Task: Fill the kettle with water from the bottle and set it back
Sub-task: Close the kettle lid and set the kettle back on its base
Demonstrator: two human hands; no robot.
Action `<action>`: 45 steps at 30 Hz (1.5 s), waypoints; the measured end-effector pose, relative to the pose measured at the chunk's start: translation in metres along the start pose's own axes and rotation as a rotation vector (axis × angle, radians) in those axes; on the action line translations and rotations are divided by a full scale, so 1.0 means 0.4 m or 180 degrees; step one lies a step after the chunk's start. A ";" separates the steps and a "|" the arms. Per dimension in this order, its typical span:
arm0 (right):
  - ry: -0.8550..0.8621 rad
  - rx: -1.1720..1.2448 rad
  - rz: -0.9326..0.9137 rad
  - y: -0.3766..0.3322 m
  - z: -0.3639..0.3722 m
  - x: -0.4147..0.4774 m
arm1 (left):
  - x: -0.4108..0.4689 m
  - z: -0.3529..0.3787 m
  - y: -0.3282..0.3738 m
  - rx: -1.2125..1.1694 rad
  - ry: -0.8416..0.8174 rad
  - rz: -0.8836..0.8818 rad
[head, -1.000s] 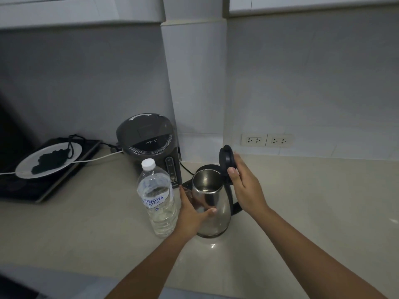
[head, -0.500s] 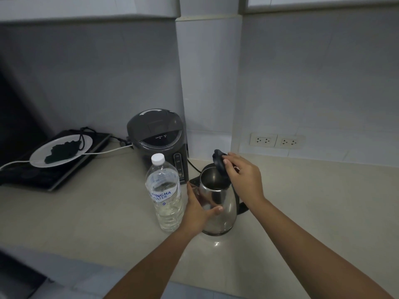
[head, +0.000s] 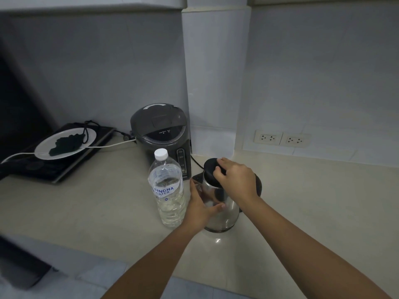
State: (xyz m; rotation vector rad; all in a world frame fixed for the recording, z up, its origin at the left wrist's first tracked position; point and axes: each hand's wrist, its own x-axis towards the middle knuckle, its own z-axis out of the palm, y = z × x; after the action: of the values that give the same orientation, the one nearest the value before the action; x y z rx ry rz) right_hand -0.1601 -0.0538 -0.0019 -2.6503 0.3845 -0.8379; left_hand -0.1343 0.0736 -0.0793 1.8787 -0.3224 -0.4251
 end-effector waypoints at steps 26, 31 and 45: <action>-0.0240 -0.1099 -0.0610 0.018 0.069 -0.034 | 0.003 0.007 -0.002 0.0032 0.0041 0.0060; -0.0988 -0.0788 -0.0473 0.025 0.049 -0.043 | 0.000 0.007 0.003 0.0003 0.0045 0.0062; -0.1118 0.1058 0.0594 0.211 0.002 -0.093 | -0.006 -0.008 -0.030 -0.0001 -0.0133 0.0256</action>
State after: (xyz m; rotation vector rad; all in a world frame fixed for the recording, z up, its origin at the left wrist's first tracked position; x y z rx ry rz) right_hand -0.2018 -0.1174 -0.0542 -2.3437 0.3577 -0.3335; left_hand -0.1349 0.0815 -0.0894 1.8516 -0.4244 -0.4100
